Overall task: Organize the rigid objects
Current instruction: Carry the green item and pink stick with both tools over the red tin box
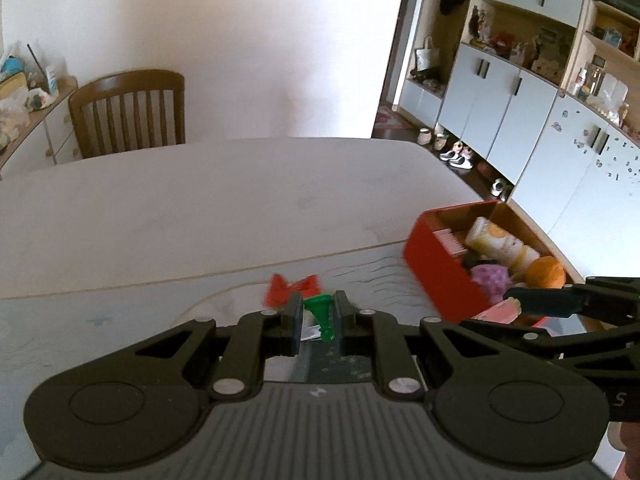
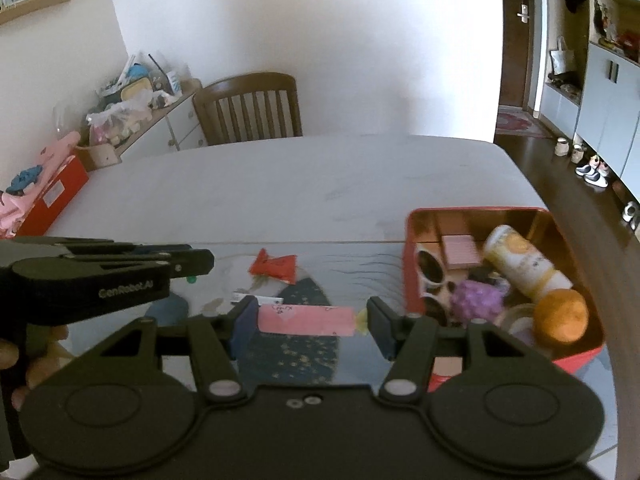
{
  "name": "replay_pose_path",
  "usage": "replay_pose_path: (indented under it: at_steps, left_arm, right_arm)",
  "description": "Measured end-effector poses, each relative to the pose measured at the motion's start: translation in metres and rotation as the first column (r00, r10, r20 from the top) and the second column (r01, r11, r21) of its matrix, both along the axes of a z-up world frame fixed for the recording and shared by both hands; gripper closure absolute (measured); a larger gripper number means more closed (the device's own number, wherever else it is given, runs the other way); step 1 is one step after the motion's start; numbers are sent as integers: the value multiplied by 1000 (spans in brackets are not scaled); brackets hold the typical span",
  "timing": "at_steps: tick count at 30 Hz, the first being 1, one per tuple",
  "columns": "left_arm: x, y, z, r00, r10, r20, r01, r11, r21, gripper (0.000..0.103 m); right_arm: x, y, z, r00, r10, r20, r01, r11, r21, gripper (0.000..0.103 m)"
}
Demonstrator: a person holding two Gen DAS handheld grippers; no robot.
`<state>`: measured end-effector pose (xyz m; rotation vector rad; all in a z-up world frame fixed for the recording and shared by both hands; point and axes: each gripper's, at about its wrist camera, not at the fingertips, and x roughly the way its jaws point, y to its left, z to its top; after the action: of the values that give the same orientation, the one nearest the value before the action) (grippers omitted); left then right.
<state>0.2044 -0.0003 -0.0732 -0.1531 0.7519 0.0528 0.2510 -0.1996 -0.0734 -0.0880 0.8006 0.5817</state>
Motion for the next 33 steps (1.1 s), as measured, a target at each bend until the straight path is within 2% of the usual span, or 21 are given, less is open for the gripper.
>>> replay_pose_path:
  at_steps: [10, 21, 33]
  left_arm:
    - [19, -62, 13, 999, -38, 16, 38, 999, 4, 88]
    - [58, -124, 12, 998, -67, 12, 67, 997, 25, 88]
    - [127, -160, -12, 995, -91, -36, 92, 995, 29, 88]
  right_arm:
    - [15, -56, 2, 1000, -9, 0, 9, 1000, 15, 44]
    - [39, -102, -6, 1000, -1, -2, 1, 1000, 1, 44]
    - [60, -121, -24, 998, 58, -2, -58, 997, -51, 44]
